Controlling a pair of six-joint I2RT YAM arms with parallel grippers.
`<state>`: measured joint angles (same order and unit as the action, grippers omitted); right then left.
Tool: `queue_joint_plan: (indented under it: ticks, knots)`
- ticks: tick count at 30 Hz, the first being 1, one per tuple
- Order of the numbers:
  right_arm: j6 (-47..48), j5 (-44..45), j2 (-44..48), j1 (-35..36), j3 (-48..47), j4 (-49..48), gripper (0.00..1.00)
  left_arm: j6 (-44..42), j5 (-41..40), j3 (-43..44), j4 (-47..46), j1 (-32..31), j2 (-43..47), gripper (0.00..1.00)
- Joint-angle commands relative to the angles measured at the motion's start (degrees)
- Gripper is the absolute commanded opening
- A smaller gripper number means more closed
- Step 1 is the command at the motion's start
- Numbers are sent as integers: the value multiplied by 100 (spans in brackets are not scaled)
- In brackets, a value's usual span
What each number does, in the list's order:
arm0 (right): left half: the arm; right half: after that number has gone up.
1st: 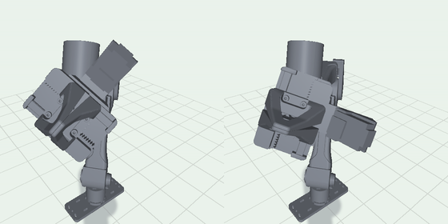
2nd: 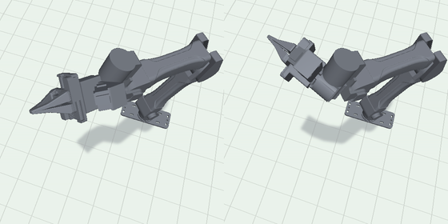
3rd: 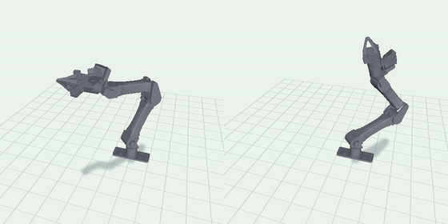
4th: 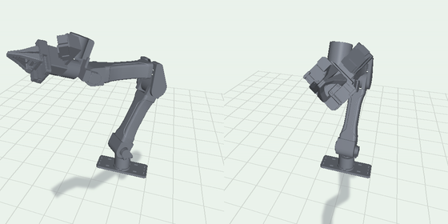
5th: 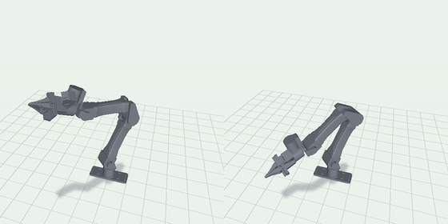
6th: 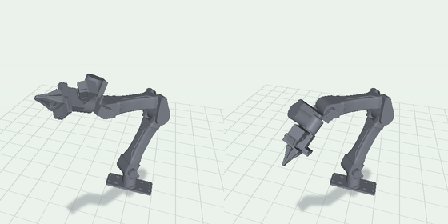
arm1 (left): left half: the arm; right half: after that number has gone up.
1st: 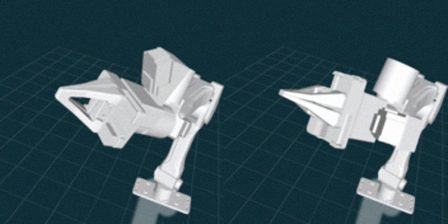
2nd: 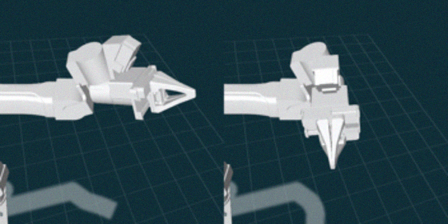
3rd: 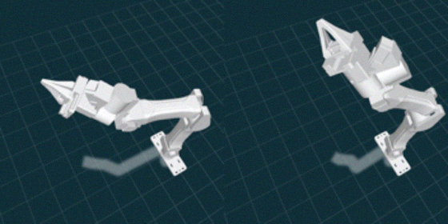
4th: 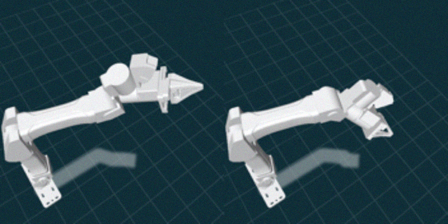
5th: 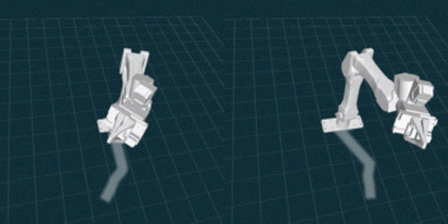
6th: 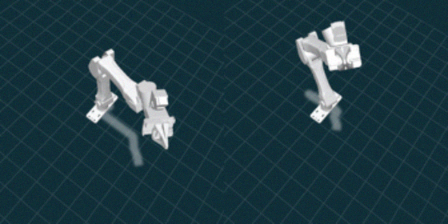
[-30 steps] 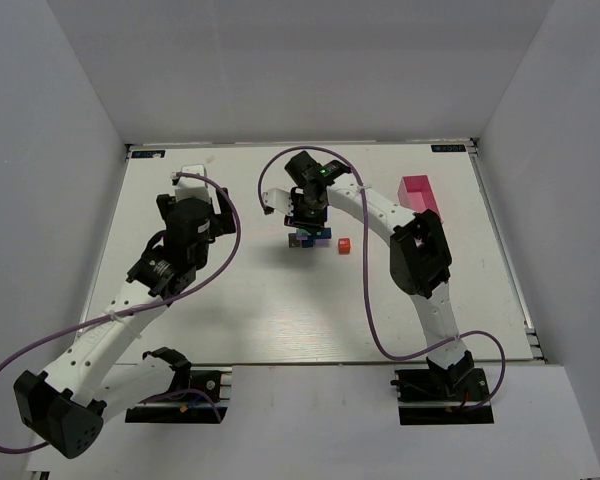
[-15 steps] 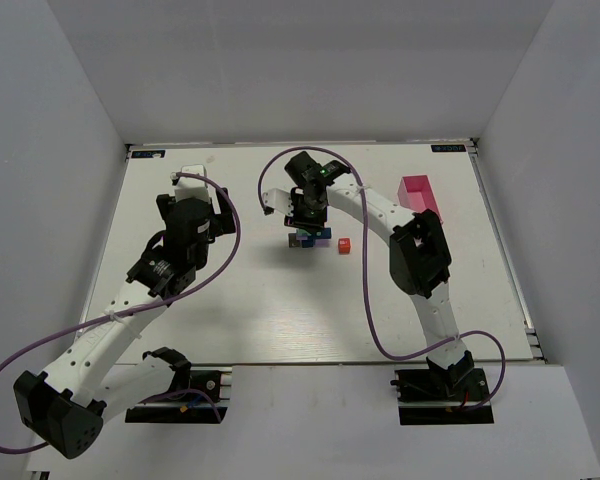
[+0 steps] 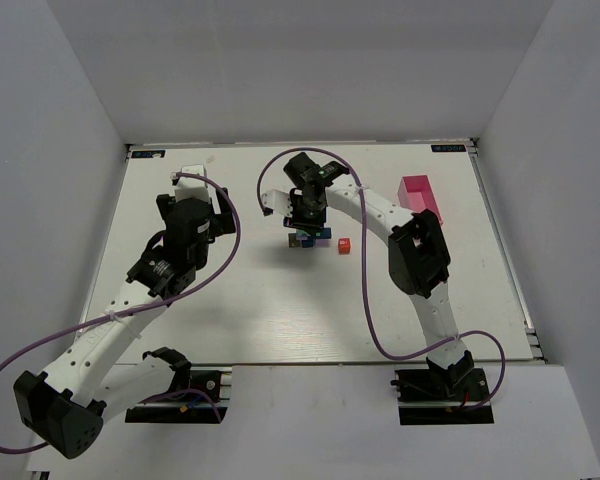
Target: Build the wood block tower
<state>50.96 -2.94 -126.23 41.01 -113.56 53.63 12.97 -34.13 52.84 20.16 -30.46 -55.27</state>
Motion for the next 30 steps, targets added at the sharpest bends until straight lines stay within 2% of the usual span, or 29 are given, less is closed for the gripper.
queue_joint_plan:
  ticks: [1,30]
  knots:
    - [-42,22,-33,47,0,-72,12,39,-59,-28,58,22,148,99]
    - [2,118,-33,74,88,-63,30,39,-59,-28,5,22,148,99]
